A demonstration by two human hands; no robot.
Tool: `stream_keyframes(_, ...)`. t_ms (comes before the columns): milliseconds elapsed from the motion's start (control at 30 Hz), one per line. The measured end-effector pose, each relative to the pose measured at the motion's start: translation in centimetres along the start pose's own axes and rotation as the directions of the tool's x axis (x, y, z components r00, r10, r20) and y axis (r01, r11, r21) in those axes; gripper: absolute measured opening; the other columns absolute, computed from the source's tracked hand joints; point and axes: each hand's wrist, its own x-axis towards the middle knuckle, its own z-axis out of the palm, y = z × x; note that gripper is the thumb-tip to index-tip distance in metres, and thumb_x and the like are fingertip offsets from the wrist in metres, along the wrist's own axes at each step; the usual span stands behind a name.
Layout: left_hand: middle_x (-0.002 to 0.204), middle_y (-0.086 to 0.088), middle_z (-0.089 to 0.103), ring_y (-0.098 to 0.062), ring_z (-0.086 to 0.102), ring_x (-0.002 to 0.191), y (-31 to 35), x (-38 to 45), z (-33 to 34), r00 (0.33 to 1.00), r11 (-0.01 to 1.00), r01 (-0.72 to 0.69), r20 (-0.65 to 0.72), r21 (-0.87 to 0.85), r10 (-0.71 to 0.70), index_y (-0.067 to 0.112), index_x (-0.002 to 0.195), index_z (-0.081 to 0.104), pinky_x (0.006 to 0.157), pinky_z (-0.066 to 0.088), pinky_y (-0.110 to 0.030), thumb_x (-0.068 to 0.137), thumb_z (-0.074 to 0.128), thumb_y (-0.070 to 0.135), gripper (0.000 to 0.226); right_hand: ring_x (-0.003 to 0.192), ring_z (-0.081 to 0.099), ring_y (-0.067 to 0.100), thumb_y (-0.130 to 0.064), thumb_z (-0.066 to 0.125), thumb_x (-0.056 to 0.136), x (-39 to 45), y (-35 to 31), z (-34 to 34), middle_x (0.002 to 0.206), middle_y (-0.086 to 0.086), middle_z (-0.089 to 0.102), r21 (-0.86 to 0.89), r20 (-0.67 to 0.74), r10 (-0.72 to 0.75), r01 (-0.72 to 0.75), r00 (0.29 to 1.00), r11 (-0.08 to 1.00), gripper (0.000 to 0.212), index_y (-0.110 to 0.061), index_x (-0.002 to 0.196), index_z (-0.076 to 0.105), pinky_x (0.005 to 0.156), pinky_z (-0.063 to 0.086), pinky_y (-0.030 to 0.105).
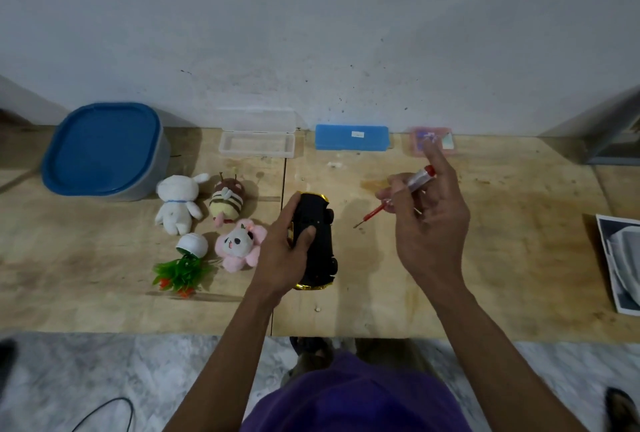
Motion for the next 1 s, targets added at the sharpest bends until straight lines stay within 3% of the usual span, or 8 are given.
stream_keyframes(100, 0.141, -0.007, 0.051, -0.017, 0.049, 0.123, -1.6, 2.5, 1.2, 1.000, 0.971, -0.011, -0.004, 0.237, 0.012, 0.034, 0.156, 0.028, 0.101, 0.045, -0.033, 0.103, 0.053, 0.020, 0.060, 0.084, 0.076, 0.016, -0.006, 0.059, 0.098, 0.4, 1.5, -0.8, 0.096, 0.004, 0.071, -0.042, 0.013, 0.042, -0.041, 0.999, 0.998, 0.053, -0.009, 0.148, 0.041, 0.080, 0.063, 0.044)
stream_keyframes(233, 0.126, -0.018, 0.052, -0.038, 0.059, 0.109, -3.5, 4.9, 2.4, 1.000, 0.906, 0.026, -0.001, 0.423, -0.028, 0.030, 0.157, 0.028, 0.096, 0.051, -0.044, 0.104, 0.051, 0.022, 0.059, 0.084, 0.075, 0.013, -0.007, 0.061, 0.098, 1.3, 2.7, -1.6, 0.098, 0.004, 0.072, -0.060, 0.032, 0.086, -0.084, 0.996, 0.995, 0.054, -0.012, 0.148, 0.042, 0.078, 0.063, 0.045)
stream_keyframes(433, 0.122, -0.020, 0.054, -0.037, 0.060, 0.096, -5.2, 6.6, 3.5, 0.999, 0.795, 0.031, -0.010, 0.606, -0.031, 0.030, 0.157, 0.029, 0.083, 0.047, -0.034, 0.103, 0.052, 0.024, 0.059, 0.083, 0.075, 0.012, -0.007, 0.061, 0.098, 3.0, 4.1, -2.3, 0.097, 0.006, 0.072, -0.061, 0.074, 0.118, -0.114, 0.990, 0.992, 0.053, -0.013, 0.148, 0.043, 0.078, 0.063, 0.041)
stream_keyframes(633, 0.125, -0.016, 0.054, -0.036, 0.059, 0.106, -4.5, 6.3, 5.2, 0.996, 0.774, 0.062, -0.084, 0.630, -0.011, 0.033, 0.160, 0.012, 0.084, 0.054, -0.048, 0.100, 0.051, 0.047, 0.073, 0.082, 0.075, 0.008, -0.009, 0.061, 0.098, 4.4, 5.0, -3.0, 0.098, 0.003, 0.071, -0.095, 0.085, 0.123, -0.115, 0.989, 0.989, 0.053, -0.014, 0.148, 0.043, 0.077, 0.063, 0.038)
stream_keyframes(767, 0.117, -0.017, 0.056, -0.037, 0.056, 0.107, -4.3, 6.2, 6.8, 0.987, 0.705, 0.080, -0.156, 0.704, 0.043, 0.022, 0.155, 0.028, 0.083, 0.051, -0.049, 0.097, 0.040, 0.063, 0.072, 0.083, 0.075, 0.007, -0.009, 0.061, 0.098, 4.8, 5.3, -3.5, 0.098, 0.002, 0.072, -0.121, 0.082, 0.121, -0.110, 0.989, 0.987, 0.054, -0.014, 0.148, 0.043, 0.077, 0.064, 0.038)
stream_keyframes(833, 0.116, -0.017, 0.053, -0.037, 0.053, 0.104, -4.6, 6.2, 7.8, 0.984, 0.725, 0.092, -0.174, 0.683, 0.039, 0.025, 0.152, 0.034, 0.085, 0.050, -0.050, 0.097, 0.039, 0.062, 0.066, 0.083, 0.075, 0.007, -0.009, 0.061, 0.098, 4.8, 5.5, -3.8, 0.098, 0.001, 0.072, -0.139, 0.079, 0.121, -0.109, 0.990, 0.984, 0.054, -0.013, 0.148, 0.043, 0.077, 0.063, 0.036)
stream_keyframes(1000, 0.135, -0.017, 0.043, -0.039, 0.054, 0.113, -3.9, 6.2, 10.4, 0.986, 0.827, 0.155, -0.140, 0.540, -0.094, 0.044, 0.155, 0.021, 0.090, 0.051, -0.051, 0.100, 0.041, 0.055, 0.059, 0.083, 0.074, 0.006, -0.010, 0.061, 0.097, 4.5, 5.8, -4.4, 0.096, 0.002, 0.073, -0.153, 0.073, 0.136, -0.124, 0.988, 0.980, 0.054, -0.013, 0.148, 0.043, 0.077, 0.063, 0.033)
